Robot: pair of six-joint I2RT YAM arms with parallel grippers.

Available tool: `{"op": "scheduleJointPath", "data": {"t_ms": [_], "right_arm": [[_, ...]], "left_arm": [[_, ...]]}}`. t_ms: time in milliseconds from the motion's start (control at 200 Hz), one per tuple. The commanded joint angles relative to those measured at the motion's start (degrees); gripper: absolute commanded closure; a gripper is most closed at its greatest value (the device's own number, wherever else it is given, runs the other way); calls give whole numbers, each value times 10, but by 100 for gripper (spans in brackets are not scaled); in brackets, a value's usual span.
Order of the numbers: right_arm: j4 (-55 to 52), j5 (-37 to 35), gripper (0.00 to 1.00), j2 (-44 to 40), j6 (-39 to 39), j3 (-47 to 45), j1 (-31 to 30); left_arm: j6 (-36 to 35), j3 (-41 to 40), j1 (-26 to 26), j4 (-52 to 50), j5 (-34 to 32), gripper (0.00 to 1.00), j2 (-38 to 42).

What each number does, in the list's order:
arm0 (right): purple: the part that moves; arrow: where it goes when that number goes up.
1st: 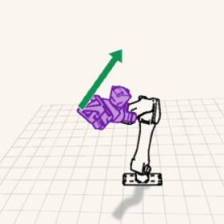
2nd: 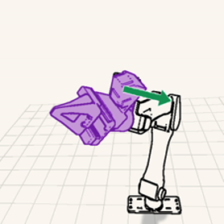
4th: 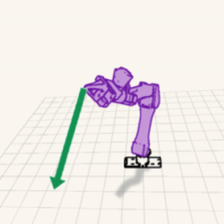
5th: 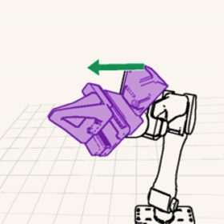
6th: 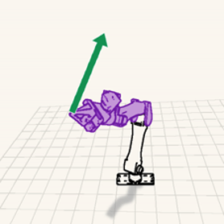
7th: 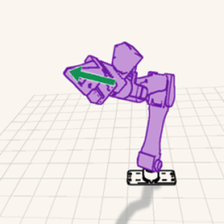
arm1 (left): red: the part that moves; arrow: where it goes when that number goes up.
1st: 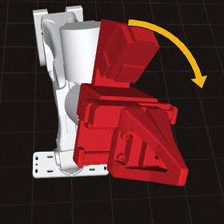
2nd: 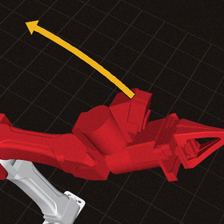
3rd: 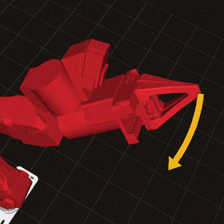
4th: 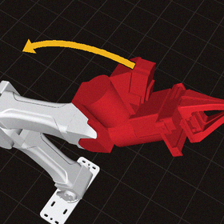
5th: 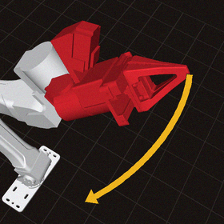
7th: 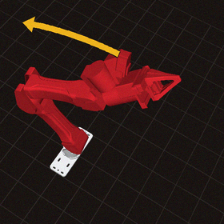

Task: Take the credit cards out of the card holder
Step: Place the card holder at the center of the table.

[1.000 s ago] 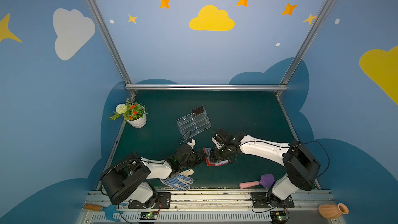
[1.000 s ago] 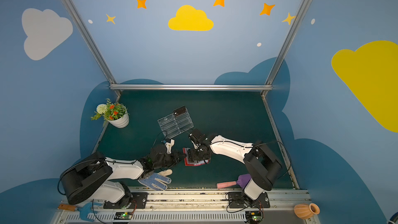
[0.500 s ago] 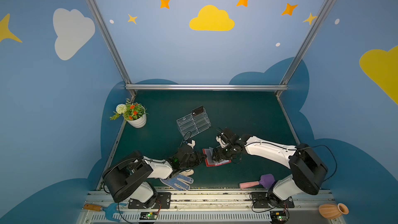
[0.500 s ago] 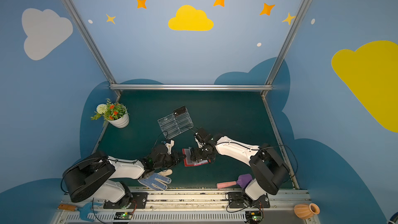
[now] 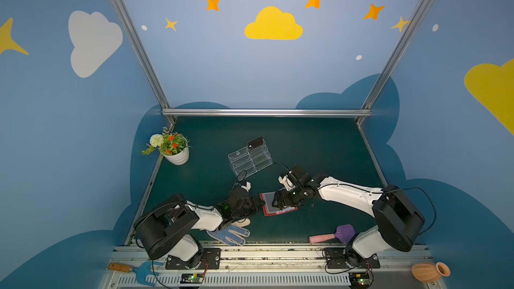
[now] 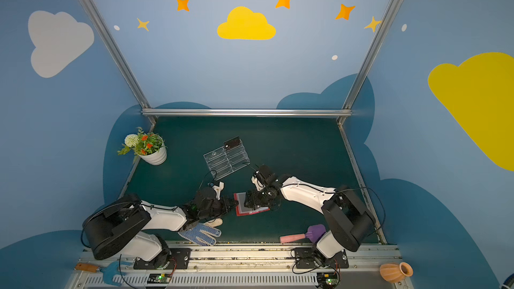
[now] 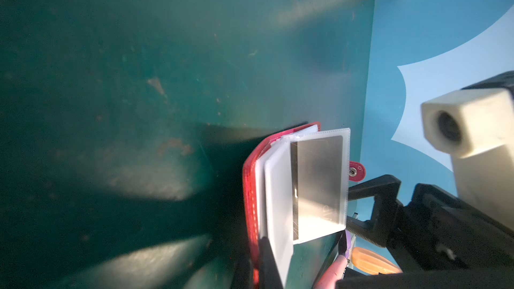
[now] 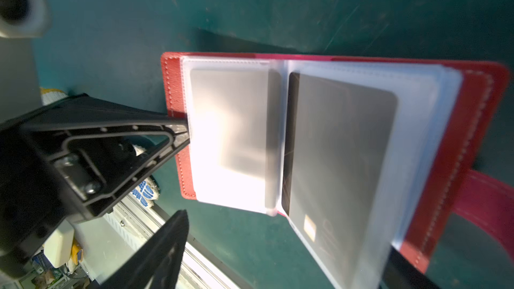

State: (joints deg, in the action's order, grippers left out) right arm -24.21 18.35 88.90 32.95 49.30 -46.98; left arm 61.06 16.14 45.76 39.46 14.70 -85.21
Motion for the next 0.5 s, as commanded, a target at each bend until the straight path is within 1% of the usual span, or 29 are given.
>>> {"op": "scheduleJointPath", "data": {"t_ms": [0,90,320,345,370,466,496], "right_arm": [[-3,8,15,12,-8,14,-3],[-3,3,14,10,-4,9,1],[-2,11,13,-33,-2,-22,34],[-2,12,12,-40,-3,-26,38],[-2,15,12,-48,-3,-33,42],[-3,21,12,-81,-2,-55,64],[-4,21,12,-91,-1,-60,69]], "left_arm": [[-15,-5,-2,-13,-1,96,-4],[-16,-6,-3,-14,-1,96,-3],[-30,-4,-17,-54,-2,95,12],[-32,-2,-20,-61,-1,91,15],[-35,-2,-22,-69,-1,85,19],[-43,4,-29,-97,3,54,40],[-46,7,-29,-111,2,46,51]]}}
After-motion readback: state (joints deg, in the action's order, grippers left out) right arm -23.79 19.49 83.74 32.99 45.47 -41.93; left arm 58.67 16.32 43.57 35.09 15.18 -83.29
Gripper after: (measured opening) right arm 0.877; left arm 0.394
